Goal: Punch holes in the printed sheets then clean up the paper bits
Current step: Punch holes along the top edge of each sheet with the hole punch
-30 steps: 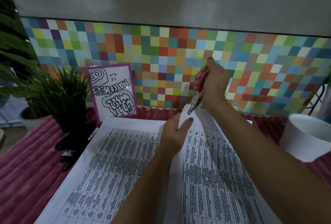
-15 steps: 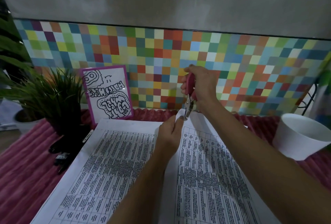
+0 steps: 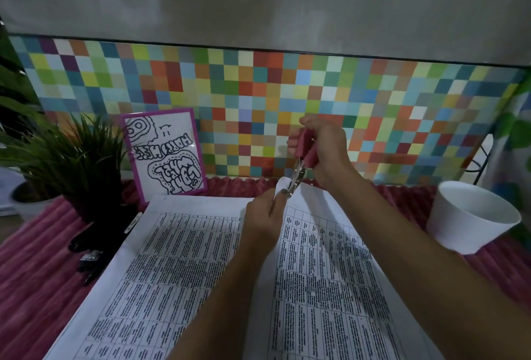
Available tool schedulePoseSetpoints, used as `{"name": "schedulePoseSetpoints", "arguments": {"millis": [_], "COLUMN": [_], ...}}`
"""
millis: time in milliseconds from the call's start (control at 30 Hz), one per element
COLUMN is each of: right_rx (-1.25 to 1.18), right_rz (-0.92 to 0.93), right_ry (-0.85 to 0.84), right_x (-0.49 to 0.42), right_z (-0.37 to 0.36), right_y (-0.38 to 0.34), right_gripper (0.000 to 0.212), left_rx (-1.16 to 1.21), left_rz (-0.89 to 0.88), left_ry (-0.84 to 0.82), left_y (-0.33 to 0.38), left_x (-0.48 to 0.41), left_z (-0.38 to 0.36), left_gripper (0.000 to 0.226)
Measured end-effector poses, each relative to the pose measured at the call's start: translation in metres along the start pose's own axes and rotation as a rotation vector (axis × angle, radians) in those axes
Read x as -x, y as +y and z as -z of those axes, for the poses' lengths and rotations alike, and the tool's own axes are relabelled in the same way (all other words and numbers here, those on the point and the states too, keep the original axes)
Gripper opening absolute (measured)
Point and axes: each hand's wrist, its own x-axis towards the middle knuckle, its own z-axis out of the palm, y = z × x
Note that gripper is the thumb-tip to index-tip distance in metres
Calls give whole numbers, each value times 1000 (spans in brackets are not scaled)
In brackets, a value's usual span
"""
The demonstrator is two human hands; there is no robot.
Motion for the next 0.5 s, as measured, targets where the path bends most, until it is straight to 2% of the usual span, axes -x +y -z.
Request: {"name": "schedulePoseSetpoints", "arguments": {"millis": [200, 400, 500], "right_rx": [109, 89, 100], "right_rz": [92, 73, 94], "right_ry": [-1, 109, 161], "right_x": [-1, -8, -12], "right_z": [6, 35, 48], "right_y": [-7, -18, -22], "right_gripper": [20, 17, 16], "left_rx": [47, 191, 206], "left_rz": [-1, 34, 29], "left_ry": [-24, -53, -60], "left_y": [5, 0, 0], "left_x": [1, -5, -4], "left_z": [2, 6, 5], "left_gripper": [35, 46, 42]}}
